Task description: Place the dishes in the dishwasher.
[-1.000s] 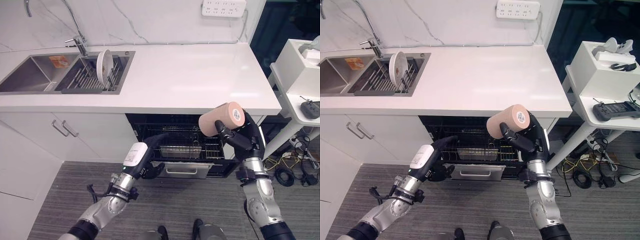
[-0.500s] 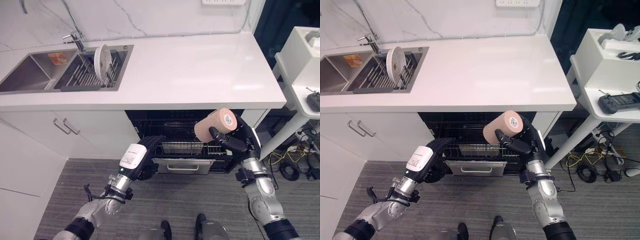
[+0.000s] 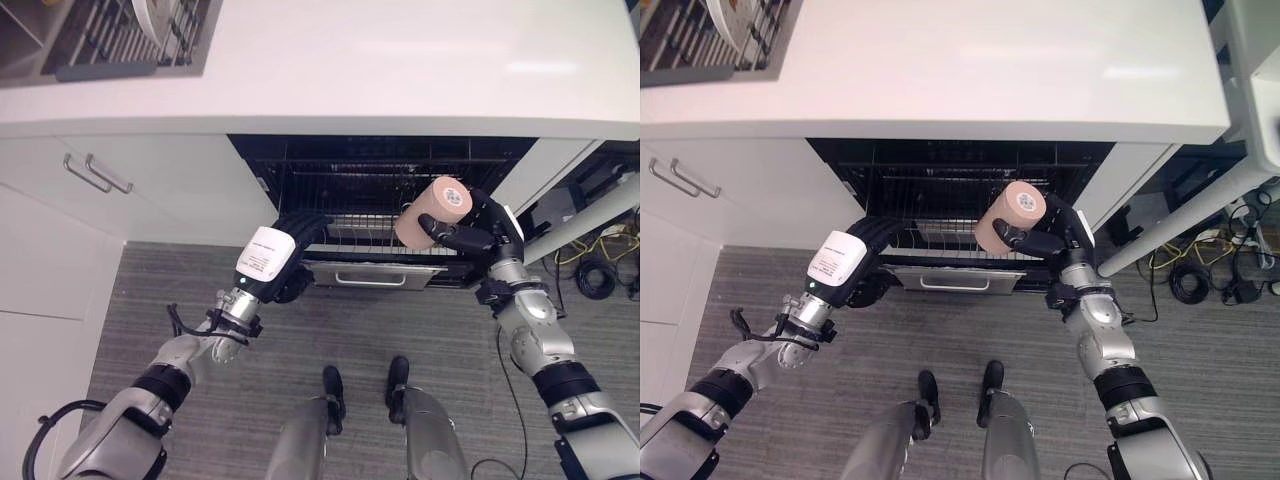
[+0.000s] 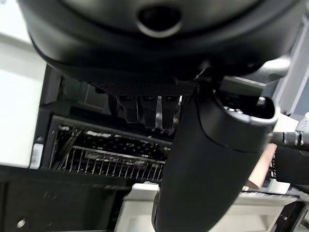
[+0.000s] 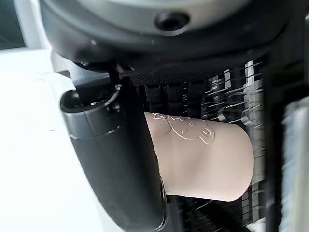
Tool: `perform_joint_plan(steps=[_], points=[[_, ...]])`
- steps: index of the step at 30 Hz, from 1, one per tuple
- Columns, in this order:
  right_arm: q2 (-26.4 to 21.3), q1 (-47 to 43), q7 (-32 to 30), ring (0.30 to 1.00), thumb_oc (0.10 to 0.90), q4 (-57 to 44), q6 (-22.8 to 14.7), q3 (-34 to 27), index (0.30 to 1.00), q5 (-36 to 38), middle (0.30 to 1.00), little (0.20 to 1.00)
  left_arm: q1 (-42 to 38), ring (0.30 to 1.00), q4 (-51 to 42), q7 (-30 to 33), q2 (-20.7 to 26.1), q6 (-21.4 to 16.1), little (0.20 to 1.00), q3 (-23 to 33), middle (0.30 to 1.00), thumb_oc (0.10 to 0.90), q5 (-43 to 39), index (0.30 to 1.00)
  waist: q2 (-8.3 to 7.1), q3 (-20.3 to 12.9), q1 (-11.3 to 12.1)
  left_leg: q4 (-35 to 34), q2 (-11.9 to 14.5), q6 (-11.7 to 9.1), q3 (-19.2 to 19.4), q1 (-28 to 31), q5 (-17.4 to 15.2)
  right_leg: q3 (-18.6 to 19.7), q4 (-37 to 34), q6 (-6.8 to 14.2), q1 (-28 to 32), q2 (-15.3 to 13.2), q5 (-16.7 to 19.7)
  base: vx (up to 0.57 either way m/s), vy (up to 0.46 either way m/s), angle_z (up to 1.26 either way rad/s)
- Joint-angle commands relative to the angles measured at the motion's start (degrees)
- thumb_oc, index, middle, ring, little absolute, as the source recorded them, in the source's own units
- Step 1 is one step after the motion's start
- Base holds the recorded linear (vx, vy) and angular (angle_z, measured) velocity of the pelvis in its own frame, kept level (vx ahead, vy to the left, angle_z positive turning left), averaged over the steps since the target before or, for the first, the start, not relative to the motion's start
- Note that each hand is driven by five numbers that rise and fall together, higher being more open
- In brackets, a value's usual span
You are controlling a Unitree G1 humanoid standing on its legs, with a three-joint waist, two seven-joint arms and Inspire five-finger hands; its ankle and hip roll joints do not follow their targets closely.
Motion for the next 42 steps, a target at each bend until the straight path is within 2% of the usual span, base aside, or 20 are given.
perform_joint_plan(steps=[1,7,10,15,25,34,42], points=[[-2.81,-6.45,3.16,0.300,0.400,-3.94,-4.10,-1.66,0.300,-1.44,0.300,0.300,-4.16,0.900,-4.19,1.20,4.23,-0.65,0.900,-0.70,0.900,0.800,-1.29,0.900,-0.67,-4.55,0.51,0.56,2.78,-3.85,-2.21,-0.30,-4.01,4.91,-0.80,7.71,4.68,-2.03,-5.85,-0.02,0.013,0.11],[-4.76,-10.73,4.75,0.300,0.400,-1.00,-2.34,-0.85,0.300,-3.37,0.300,0.300,-5.98,0.900,-4.34,-2.26,5.18,-1.45,0.900,-1.69,0.900,0.800,-1.18,0.900,-0.36,-3.09,1.23,0.56,2.81,-3.98,-2.12,-1.29,-3.50,4.26,-0.80,7.89,3.97,-2.54,-5.23,-0.02,0.004,0.09],[-6.27,-13.45,6.05,0.300,0.400,0.30,-3.21,0.59,0.300,-9.31,0.300,0.300,-6.97,0.900,-4.30,-3.38,5.73,-0.64,0.900,-2.27,0.900,0.800,-2.77,0.900,-0.28,-2.48,1.61,0.56,2.94,-4.07,-1.89,-1.67,-3.24,3.75,-0.80,8.02,3.74,-2.85,-4.91,-0.02,0.002,0.05],[-8.46,-17.95,4.51,0.300,0.400,3.86,0.35,1.40,0.300,-6.16,0.300,0.300,-9.09,0.900,-4.26,-6.34,6.70,-1.44,0.900,-3.00,0.900,0.800,-4.35,0.900,-0.15,-1.68,2.15,0.56,3.31,-4.26,-1.45,-1.84,-2.94,2.65,-0.80,8.23,3.83,-3.34,-4.50,0.00,-0.010,0.15],[-11.33,-25.04,1.66,0.300,0.400,10.83,5.59,1.88,0.300,-8.38,0.300,0.300,-11.36,0.900,-5.71,-10.81,7.68,-1.66,0.900,-4.22,0.900,0.800,-7.69,0.900,0.11,-0.35,3.44,0.56,2.86,-4.17,-1.96,-3.06,-2.68,2.03,-0.80,8.46,3.05,-3.55,-3.90,0.00,-0.006,0.09],[-12.57,-28.40,-1.60,0.300,0.400,16.95,5.45,2.36,0.300,-9.04,0.300,0.300,-11.94,0.900,-7.66,-12.27,8.40,-1.74,0.900,-5.36,0.900,0.800,-9.01,0.900,0.73,0.79,4.04,0.56,2.77,-4.16,-2.02,-3.79,-2.54,1.81,-0.80,8.51,2.34,-3.62,-3.53,0.01,0.001,0.04],[-11.81,-28.33,-4.03,0.300,0.400,21.21,3.28,2.63,0.300,-11.08,0.300,0.300,-13.34,0.900,-8.49,-12.24,8.46,-0.76,0.900,-6.58,0.900,0.800,-10.03,0.900,1.47,2.15,3.77,0.56,2.92,-4.19,-1.69,-4.58,-2.42,2.08,-0.80,8.54,1.18,-3.74,-3.02,0.00,0.001,0.00]])
